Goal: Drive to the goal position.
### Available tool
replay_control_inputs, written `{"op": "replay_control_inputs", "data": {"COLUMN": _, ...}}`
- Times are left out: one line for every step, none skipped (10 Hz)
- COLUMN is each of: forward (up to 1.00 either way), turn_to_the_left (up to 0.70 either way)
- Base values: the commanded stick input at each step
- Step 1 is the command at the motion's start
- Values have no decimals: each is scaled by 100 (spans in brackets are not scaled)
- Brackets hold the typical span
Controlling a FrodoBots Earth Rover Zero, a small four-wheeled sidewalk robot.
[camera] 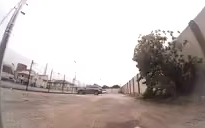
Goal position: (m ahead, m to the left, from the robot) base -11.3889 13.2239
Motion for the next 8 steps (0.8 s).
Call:
{"op": "replay_control_inputs", "data": {"forward": 5, "turn_to_the_left": 5}}
{"op": "replay_control_inputs", "data": {"forward": 5, "turn_to_the_left": 5}}
{"op": "replay_control_inputs", "data": {"forward": 5, "turn_to_the_left": 5}}
{"op": "replay_control_inputs", "data": {"forward": 5, "turn_to_the_left": 5}}
{"op": "replay_control_inputs", "data": {"forward": 5, "turn_to_the_left": 5}}
{"op": "replay_control_inputs", "data": {"forward": 5, "turn_to_the_left": 5}}
{"op": "replay_control_inputs", "data": {"forward": 5, "turn_to_the_left": 5}}
{"op": "replay_control_inputs", "data": {"forward": 5, "turn_to_the_left": 5}}
